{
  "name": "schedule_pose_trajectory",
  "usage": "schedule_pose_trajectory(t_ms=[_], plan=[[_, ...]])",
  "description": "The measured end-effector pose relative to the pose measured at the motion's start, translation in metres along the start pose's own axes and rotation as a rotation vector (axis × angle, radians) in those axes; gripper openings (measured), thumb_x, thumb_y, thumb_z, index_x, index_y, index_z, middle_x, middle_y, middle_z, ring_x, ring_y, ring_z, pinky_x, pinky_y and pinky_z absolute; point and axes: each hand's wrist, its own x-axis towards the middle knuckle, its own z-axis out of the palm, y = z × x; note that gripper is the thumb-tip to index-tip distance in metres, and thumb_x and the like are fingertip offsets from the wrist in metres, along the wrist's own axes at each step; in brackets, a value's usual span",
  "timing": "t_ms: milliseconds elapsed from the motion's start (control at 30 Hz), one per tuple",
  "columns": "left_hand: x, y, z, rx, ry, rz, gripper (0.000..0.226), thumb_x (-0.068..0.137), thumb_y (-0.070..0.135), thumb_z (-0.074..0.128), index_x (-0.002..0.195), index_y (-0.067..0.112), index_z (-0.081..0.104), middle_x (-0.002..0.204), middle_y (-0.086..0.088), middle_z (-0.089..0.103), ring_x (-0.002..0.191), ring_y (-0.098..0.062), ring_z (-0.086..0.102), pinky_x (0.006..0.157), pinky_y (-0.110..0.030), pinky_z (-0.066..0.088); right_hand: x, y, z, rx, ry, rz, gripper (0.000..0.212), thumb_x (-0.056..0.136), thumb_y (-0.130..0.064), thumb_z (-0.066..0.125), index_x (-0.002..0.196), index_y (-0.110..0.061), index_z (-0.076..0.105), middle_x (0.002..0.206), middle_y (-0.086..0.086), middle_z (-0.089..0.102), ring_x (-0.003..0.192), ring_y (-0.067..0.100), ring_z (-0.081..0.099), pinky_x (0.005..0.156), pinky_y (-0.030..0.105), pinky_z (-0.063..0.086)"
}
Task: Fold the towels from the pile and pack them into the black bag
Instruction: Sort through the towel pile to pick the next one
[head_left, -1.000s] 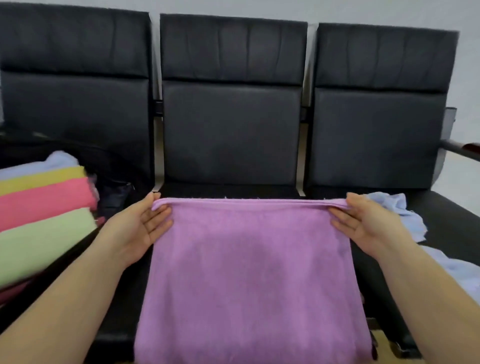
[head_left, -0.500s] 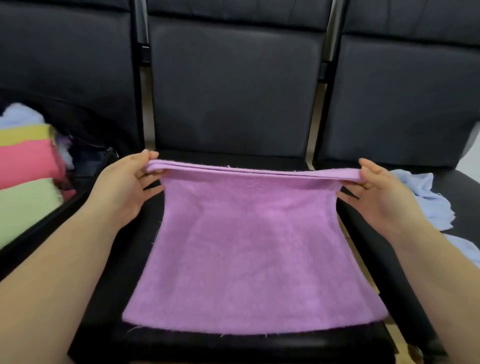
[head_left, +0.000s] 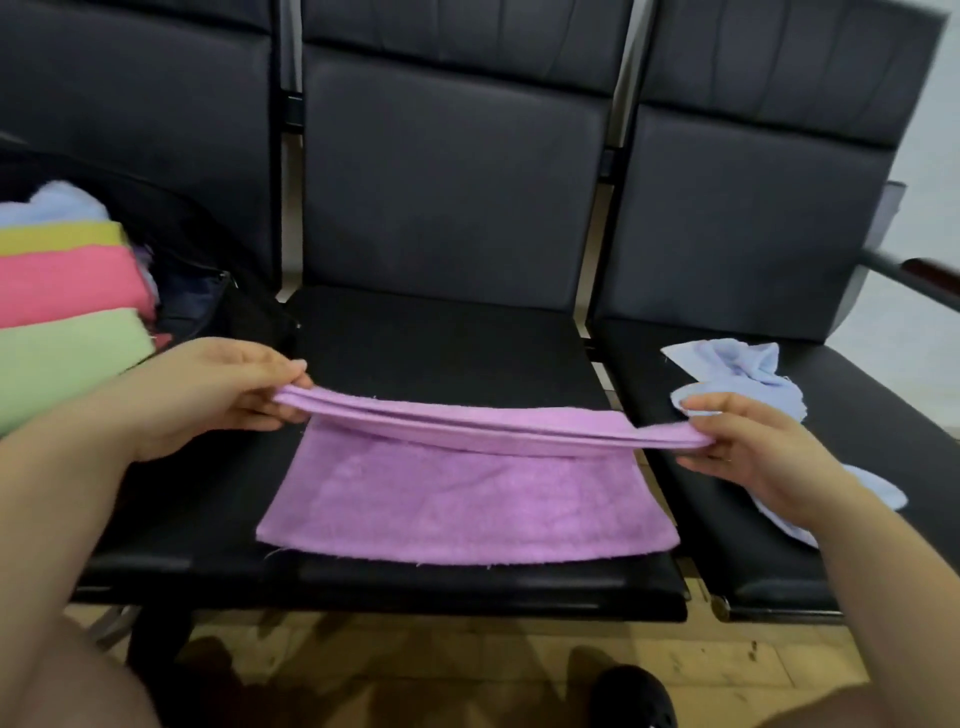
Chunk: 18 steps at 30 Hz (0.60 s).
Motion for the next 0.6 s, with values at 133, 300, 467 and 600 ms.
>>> schedule_pose_trajectory(t_ms=[133,300,467,600], plan=[[-0.019,-0.019,0.005,0.362,-0.095,-0.231,0.014,0.077,0.024,0.077,0.073,0.012,0.074,0.066,-0.007,0.069,0.063,-0.013,0.069,0.059,-0.021,0.051,-0.024,0.015,0.000,-0.489,-0.110,0.159,0.013,0.090,0.001,0.055,0.097,-0.007,0.064,0.073,0.012,0.067,0.068,0.021,0.068,0.076,0.033,0.057],[-0.029,-0.030,0.025,0.668,-0.151,-0.410,0.017,0.090,0.024,0.064,0.083,0.010,0.071,0.052,-0.003,0.062,0.052,-0.015,0.063,0.054,-0.023,0.048,-0.031,0.027,0.019,-1.067,-0.126,0.106,0.007,0.083,-0.022,0.068,0.087,-0.018,0.064,0.060,-0.006,0.060,0.055,0.008,0.055,0.054,0.018,0.041],[-0.022,-0.028,0.040,0.762,0.070,-0.202,0.020,0.087,0.032,0.066,0.077,0.015,0.068,0.059,0.000,0.058,0.051,-0.016,0.055,0.056,-0.026,0.049,-0.030,0.022,0.051,-1.083,0.014,-0.118,0.015,0.084,-0.037,0.066,0.092,-0.024,0.061,0.071,-0.007,0.057,0.063,0.008,0.053,0.059,0.024,0.041],[-0.009,-0.034,0.075,0.838,0.111,0.035,0.012,0.089,0.039,0.060,0.100,0.032,0.061,0.115,0.005,0.061,0.101,-0.012,0.057,0.089,-0.026,0.044,-0.024,0.037,0.093,-1.091,-0.143,-0.157,0.044,0.087,-0.046,0.062,0.125,-0.026,0.053,0.127,-0.002,0.052,0.111,0.014,0.051,0.097,0.027,0.040]])
